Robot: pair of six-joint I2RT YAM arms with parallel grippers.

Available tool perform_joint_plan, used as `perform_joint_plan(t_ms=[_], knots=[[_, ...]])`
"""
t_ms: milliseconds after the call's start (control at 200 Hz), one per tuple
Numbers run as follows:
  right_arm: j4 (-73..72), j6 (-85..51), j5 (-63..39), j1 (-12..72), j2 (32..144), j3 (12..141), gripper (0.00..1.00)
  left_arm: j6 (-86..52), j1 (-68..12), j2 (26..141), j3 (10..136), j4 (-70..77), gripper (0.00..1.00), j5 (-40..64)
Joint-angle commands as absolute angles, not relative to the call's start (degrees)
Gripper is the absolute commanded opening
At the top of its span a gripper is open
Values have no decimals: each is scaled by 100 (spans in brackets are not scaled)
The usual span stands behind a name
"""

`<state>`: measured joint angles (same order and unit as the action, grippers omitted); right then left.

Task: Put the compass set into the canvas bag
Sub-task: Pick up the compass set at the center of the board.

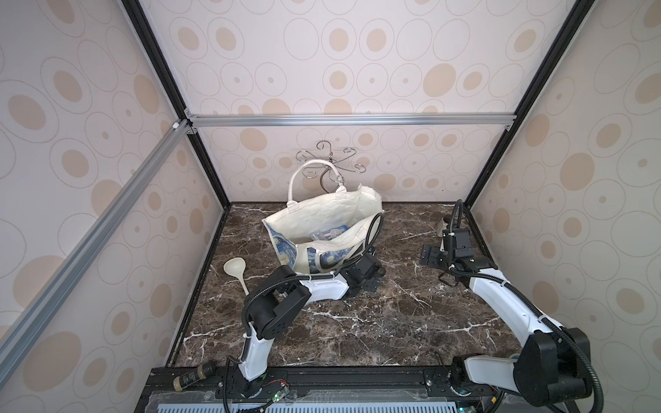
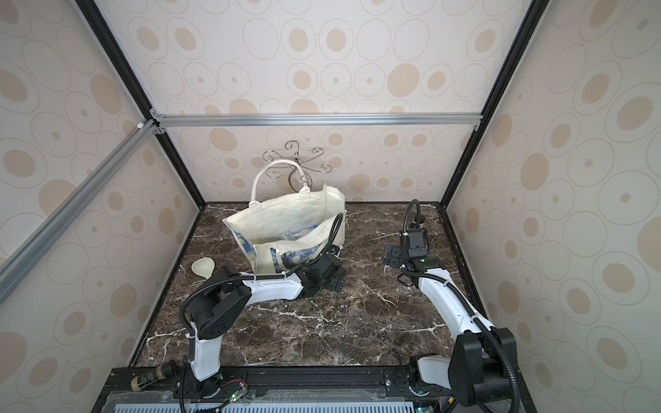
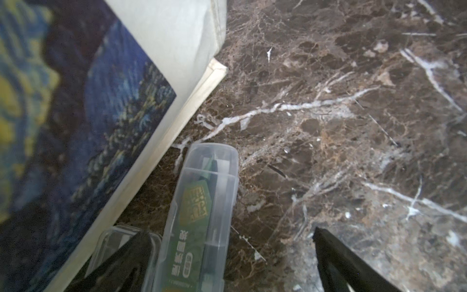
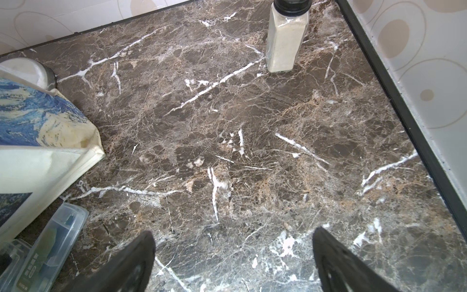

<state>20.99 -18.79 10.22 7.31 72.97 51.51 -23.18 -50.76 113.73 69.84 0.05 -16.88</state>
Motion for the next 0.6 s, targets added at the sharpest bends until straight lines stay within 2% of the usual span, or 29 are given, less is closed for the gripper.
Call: perform_joint_plan(t_ms=[0,405,530,595], knots=[[2152,-1881,1018,696,7335,5052,99,-2645,-4897,11611,7327,-516,100,-1662],[2171,-1866,1007,694,7305,5062,99,-2625,-4852,11897,7430,-545,99,-1179],[2162,-1863,1036,698,7288,5050,99,-2589,-4884,11783,7236,-394,94,-1092],[2164,-1885,1045,694,7278,5043,99,-2552,-4912,11723,7140,-324,86,-1022]])
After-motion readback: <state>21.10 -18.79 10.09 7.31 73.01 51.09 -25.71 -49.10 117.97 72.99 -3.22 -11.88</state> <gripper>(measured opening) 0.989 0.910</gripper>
